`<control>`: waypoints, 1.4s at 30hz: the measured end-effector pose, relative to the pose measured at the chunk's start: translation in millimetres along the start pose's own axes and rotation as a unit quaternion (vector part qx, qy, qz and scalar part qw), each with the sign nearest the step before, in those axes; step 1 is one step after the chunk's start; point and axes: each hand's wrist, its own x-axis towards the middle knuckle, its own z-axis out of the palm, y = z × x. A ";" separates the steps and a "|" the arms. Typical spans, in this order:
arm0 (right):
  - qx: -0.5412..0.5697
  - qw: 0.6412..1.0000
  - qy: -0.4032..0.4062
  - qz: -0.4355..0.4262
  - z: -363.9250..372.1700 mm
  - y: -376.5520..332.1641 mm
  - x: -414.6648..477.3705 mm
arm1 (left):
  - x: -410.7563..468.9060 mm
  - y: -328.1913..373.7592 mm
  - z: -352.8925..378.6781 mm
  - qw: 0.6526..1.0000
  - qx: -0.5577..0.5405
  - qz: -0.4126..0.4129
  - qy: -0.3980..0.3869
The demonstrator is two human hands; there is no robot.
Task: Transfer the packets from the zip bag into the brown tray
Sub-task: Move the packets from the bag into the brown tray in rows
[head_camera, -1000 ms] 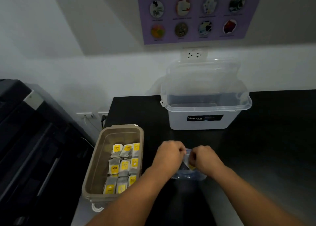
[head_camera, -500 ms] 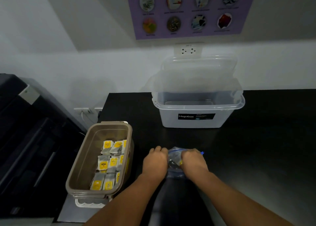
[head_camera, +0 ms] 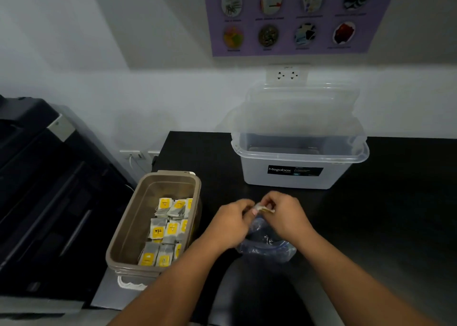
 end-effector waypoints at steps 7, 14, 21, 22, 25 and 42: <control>0.136 0.987 0.023 -0.076 3.9 -70.0 3.0 | -12.4 2.4 -81.0 0.984 -0.165 0.014 0.067; 0.394 0.918 0.001 -0.045 34.4 -134.7 11.6 | -45.1 -17.2 -158.2 0.969 -0.233 0.001 0.083; 0.222 0.970 -0.086 -0.056 77.2 -187.8 27.0 | -56.0 -67.8 -214.1 0.970 -0.168 -0.030 0.171; 0.163 0.978 -0.116 -0.057 84.9 -192.4 30.5 | -56.1 -77.0 -220.2 0.971 -0.150 -0.032 0.181; 0.013 0.973 -0.227 -0.031 108.7 -203.7 40.4 | -56.7 -100.3 -227.7 0.979 -0.085 -0.035 0.183; -0.246 0.941 -0.230 0.032 204.5 -210.0 61.1 | -54.6 -156.9 -218.2 0.988 -0.069 -0.011 0.139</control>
